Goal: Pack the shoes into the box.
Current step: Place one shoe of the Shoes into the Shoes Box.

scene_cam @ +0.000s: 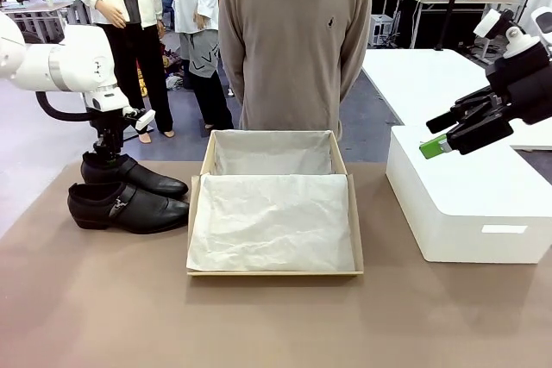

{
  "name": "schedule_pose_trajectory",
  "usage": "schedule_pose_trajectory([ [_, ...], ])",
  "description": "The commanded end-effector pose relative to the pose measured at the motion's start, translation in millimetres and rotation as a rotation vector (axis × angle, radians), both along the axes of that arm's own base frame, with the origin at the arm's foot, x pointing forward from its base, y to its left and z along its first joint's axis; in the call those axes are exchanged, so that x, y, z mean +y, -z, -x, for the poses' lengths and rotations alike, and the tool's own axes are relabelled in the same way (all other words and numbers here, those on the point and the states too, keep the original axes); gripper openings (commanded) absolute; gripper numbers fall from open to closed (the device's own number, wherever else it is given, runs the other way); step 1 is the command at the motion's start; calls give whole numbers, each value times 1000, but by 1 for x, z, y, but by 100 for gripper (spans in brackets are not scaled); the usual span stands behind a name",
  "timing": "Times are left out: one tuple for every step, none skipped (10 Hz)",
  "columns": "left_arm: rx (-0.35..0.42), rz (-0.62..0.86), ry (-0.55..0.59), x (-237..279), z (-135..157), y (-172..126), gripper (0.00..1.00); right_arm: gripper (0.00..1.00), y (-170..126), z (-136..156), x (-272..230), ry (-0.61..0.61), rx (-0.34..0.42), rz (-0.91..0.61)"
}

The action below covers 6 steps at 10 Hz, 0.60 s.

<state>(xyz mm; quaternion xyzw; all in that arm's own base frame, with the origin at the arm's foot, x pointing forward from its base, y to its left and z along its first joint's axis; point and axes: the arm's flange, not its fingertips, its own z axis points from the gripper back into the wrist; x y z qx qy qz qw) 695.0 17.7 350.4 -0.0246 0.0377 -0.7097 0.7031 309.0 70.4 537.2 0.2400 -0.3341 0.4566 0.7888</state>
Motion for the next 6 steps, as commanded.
schedule_pose_trajectory([
  [-7,-20,30,4,-1,-3,0,100,0,-4,0,-25,-15,-23],
  [-12,-31,31,4,-1,-3,0,100,0,-4,0,-25,-15,-23],
  [-17,-35,36,4,0,-4,0,100,0,-4,0,-25,-15,-23],
  [-21,-42,39,5,1,-5,0,100,0,-4,0,-25,-15,-23],
  [-30,-46,48,5,2,-6,0,100,0,-4,0,-25,-15,-23],
  [-33,-53,52,6,3,-9,0,100,0,-4,0,-25,-15,-23],
])
